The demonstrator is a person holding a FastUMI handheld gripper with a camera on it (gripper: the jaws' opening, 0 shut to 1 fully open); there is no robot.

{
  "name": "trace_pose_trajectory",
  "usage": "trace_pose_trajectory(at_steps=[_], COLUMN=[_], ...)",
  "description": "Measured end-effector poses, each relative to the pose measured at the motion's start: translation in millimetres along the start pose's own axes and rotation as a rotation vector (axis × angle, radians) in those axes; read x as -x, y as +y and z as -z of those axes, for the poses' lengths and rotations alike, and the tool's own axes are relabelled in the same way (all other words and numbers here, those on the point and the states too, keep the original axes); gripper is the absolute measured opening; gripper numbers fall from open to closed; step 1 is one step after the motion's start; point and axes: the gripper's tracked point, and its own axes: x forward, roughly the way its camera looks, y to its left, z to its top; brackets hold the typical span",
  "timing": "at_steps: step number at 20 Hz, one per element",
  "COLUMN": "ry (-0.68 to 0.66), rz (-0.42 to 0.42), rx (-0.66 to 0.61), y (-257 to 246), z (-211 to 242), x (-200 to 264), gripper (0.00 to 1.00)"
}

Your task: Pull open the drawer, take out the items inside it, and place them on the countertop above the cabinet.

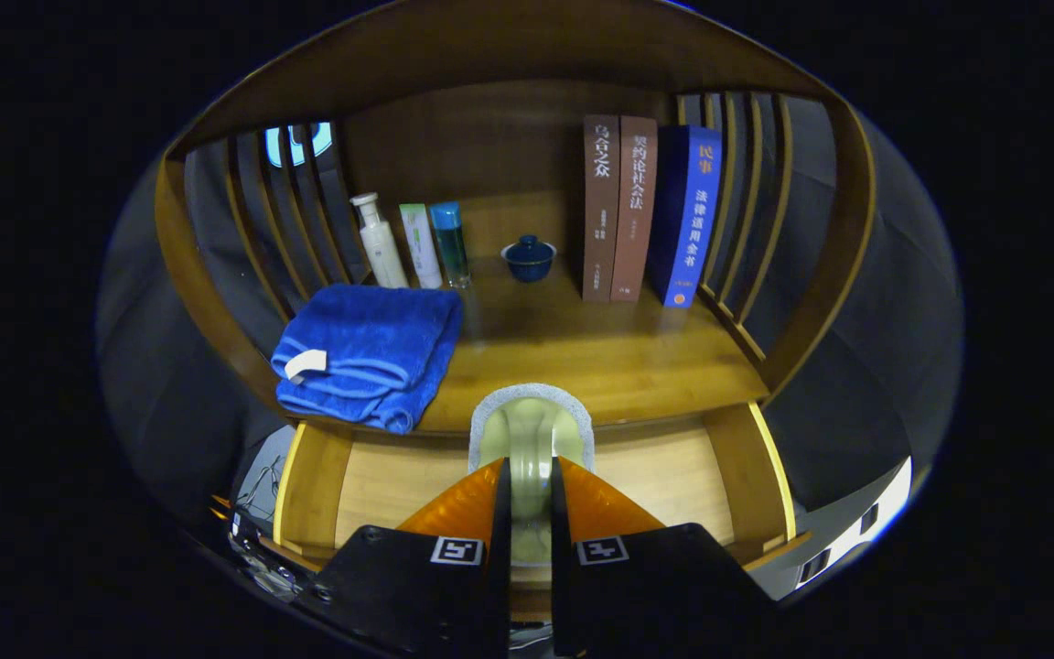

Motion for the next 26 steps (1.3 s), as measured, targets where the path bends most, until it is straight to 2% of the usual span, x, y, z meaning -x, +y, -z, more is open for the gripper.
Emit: trace_pose_trajectory(at_steps=[8,14,19,21,26], ry=[0.045,0.087,0.097,0.093,0.056], rz=[-0.005,-0.006,-0.004,-0.014,-0.016], rx=[0.035,0.017,-0.006,-0.023,-0.004], y=[6.7,5.9,5.5,8.2,8.8], z=[-45.8,-57.6,-61.3,-64.4,-68.4], x=[-71.4,-114.8,-127.0,-128.4,-117.0], gripper=[0.23,0.23,0.23,0.27,0.89])
